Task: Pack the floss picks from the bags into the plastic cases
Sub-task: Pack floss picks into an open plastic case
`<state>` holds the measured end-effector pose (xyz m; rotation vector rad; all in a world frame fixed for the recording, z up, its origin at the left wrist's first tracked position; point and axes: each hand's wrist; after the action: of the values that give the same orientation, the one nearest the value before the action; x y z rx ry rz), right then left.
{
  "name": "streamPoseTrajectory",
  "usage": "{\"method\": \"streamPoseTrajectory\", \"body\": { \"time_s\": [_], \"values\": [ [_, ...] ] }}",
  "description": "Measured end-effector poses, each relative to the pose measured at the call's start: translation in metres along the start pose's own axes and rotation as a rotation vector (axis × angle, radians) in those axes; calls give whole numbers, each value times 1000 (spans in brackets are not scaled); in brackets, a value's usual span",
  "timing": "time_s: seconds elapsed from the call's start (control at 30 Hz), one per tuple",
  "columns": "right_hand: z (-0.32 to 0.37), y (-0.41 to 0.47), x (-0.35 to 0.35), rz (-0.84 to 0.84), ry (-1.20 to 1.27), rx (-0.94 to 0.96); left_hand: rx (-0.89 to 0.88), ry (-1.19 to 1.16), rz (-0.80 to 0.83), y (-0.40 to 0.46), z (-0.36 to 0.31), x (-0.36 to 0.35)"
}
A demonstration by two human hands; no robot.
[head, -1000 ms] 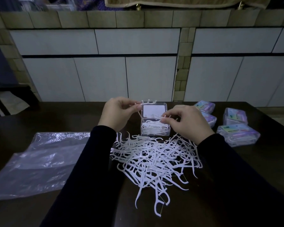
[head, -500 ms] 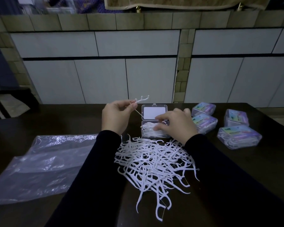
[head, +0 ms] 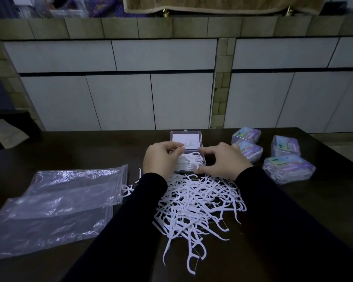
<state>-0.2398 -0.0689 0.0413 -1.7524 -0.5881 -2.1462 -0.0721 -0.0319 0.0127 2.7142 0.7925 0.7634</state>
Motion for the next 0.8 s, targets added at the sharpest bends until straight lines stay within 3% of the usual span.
{"method": "streamPoseTrajectory", "body": {
  "time_s": [0.1, 0.23, 0.4, 0.6, 0.7, 0.8],
  "values": [
    [0, -2, 3, 12, 16, 2, -99, 325, 29, 4, 6, 4],
    [0, -2, 3, 25, 22, -12, -117, 410, 32, 7, 7, 6],
    [3, -4, 5, 27, 22, -6, -184, 386, 20, 7, 3, 5],
    [5, -3, 3, 16, 6, 0, -191, 193, 174, 5, 2, 9],
    [4, -1, 2, 17, -11, 1, -289, 225, 198, 11, 1, 23],
    [2, 0, 0, 11, -10, 2, -312, 257, 365, 14, -1, 33]
  ]
}}
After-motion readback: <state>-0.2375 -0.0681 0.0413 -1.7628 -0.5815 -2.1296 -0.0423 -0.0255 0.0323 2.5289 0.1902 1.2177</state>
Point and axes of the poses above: each hand's wrist, its own y-axis towards the middle knuckle, its own x-axis out of the back of the hand, z = x × y, and after that the axes turned 3 degrees about -y, right-handed
